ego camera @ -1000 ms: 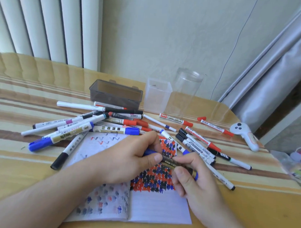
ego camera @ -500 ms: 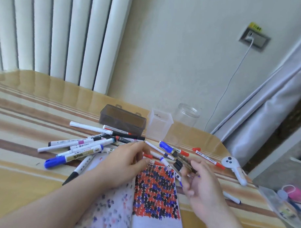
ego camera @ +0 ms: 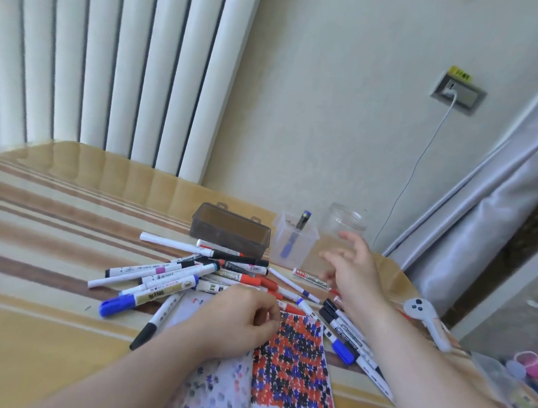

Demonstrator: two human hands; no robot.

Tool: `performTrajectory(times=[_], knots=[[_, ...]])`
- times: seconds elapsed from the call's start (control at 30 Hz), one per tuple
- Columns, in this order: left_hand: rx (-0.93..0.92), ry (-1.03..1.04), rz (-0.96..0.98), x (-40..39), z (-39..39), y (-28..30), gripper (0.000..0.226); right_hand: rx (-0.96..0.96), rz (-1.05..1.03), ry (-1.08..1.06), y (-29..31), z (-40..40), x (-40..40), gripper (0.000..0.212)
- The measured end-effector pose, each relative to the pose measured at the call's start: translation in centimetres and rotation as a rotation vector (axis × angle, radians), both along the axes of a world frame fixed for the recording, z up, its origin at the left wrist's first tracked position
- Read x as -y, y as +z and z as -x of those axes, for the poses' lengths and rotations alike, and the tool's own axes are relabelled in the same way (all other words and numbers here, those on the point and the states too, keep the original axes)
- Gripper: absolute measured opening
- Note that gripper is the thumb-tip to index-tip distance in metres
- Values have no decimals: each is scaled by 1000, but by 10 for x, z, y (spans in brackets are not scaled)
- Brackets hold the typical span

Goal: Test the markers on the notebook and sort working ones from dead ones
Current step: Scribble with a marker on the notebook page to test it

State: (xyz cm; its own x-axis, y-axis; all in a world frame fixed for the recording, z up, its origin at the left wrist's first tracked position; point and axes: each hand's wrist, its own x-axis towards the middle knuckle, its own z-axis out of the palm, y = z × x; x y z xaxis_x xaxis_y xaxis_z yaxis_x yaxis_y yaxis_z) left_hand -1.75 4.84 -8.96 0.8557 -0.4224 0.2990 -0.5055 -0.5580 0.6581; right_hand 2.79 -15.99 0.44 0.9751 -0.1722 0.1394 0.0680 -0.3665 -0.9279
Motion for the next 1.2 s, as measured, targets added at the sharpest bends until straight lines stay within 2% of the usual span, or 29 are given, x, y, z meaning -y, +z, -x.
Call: performTrajectory(times=[0.1,0.17,0.27,0.4,0.47,0.5,0.53,0.57,0.6,0.67,0.77,0.87,1.03,1.13,1.2], knots=[[20,-2,-50,1,-1,-1,15,-53,847,82,-27,31,35,6],[28,-3,-70,2,-1,-3,14,-133,1185,146,-47,45,53,19],[16,0,-63,3,-1,-4,12,-182,1256,140,-66,53,60,34],[13,6,-61,2,-1,-5,9,-151,1243,95,-61,58,63,38],[35,-1,-81,2,0,-5,10,-88,1095,61,-53,61,66,36],[57,-3,-99,3,1,-4,12,-70,884,84,-49,63,66,31],[82,-5,-114,4,2,-3,16,-77,586,145,-46,66,62,25],[105,-7,-120,5,3,-2,23,-134,290,240,-45,69,55,18],[122,-17,-118,6,5,-1,32,-186,85,349,-47,71,48,14],[147,-67,-120,10,10,0,48,-211,-99,507,-62,75,33,13],[161,-151,-159,19,16,-4,57,-101,-244,453,-86,76,15,12],[152,-129,-128,28,17,-7,43,-11,-273,396,-97,75,14,13],[251,-114,-191,35,19,-7,29,-73,-403,484,-95,75,22,21],[299,-127,-201,36,24,-5,21,-50,-403,465,-93,73,23,16],[262,-143,-181,36,27,-3,20,-19,-396,467,-93,73,24,13]])
